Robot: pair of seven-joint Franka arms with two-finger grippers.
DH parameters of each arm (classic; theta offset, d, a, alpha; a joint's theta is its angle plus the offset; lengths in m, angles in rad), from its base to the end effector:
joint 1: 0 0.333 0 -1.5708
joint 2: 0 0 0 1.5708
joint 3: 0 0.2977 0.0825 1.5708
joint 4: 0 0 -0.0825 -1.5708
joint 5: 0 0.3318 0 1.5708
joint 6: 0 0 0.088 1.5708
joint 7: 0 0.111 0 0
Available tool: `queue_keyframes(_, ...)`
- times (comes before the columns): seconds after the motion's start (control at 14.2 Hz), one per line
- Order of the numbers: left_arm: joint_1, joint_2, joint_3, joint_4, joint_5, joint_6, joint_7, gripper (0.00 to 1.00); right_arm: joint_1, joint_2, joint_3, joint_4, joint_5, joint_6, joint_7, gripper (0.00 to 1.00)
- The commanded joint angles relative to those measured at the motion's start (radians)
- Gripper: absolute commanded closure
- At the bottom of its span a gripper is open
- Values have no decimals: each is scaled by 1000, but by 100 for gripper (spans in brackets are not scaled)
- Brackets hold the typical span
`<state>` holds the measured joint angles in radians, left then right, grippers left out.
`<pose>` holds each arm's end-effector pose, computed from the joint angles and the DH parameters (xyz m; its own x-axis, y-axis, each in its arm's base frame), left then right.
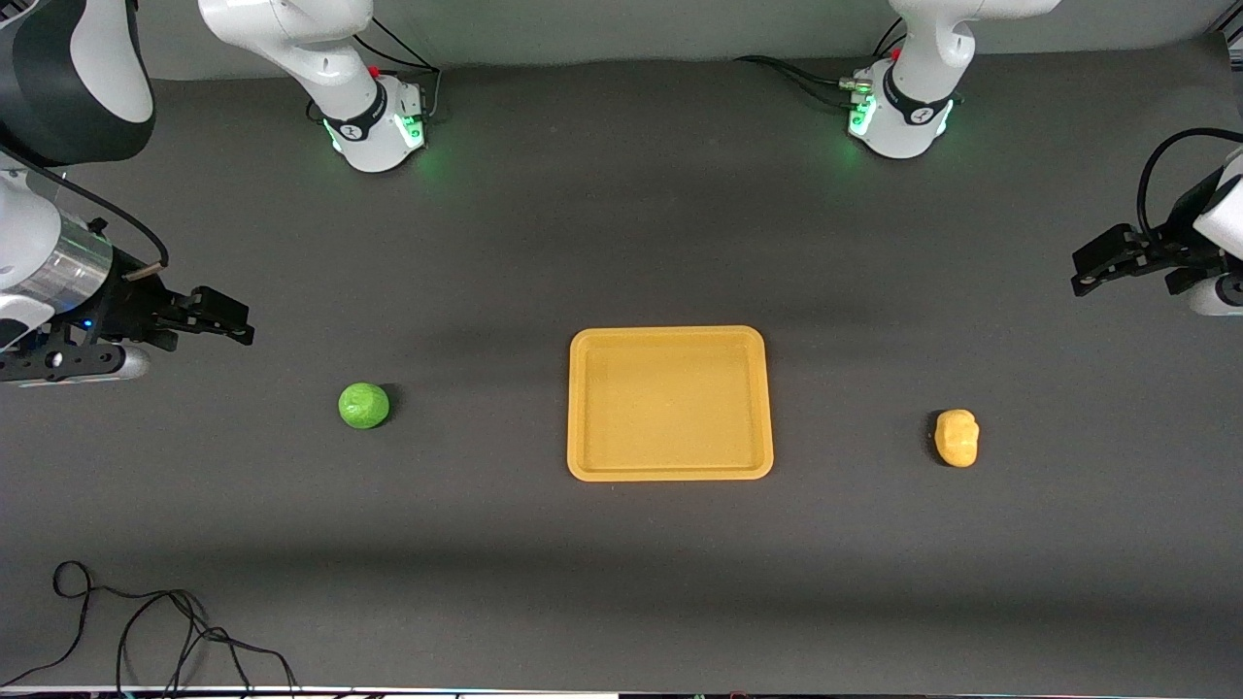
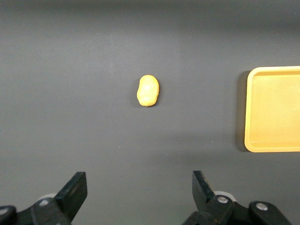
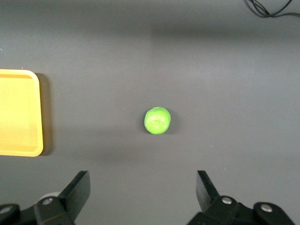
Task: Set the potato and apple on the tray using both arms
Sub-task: 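Reach the right gripper to the apple while the left gripper reaches the potato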
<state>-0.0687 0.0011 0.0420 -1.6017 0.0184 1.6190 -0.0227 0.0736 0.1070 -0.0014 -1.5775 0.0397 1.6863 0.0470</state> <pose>0.5068 -0.0116 0.5929 0.9999 -0.0049 0.0166 -0.0046 -0.9998 -0.0181 0.5393 0.0430 0.5537 0.9998 0.0207 -0.0001 0.0206 -0.9990 -0.0393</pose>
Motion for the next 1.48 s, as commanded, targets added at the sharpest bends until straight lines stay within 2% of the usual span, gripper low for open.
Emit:
queue_keyframes(0.0, -8, 40, 9, -13, -8, 53, 15, 0, 14, 40, -12, 56, -7, -22, -6, 0)
queue_keyframes(0.21, -13, 132, 9, -15, -8, 114, 15, 0, 14, 37, -6, 63, -20, -33, 10, 0)
queue_keyframes(0.63, -14, 393, 9, -38, 1, 385, 15, 0, 14, 42, -6, 31, -18, -34, 22, 0)
queue_keyframes(0.91, -17, 509, 9, -90, 1, 525, 15, 0, 26, 135, -2, 8, -20, 28, 19, 0)
queue_keyframes(1.41, -31, 617, 10, -167, 18, 705, 15, 4, 46, 141, 0, -312, -18, 398, 24, 0)
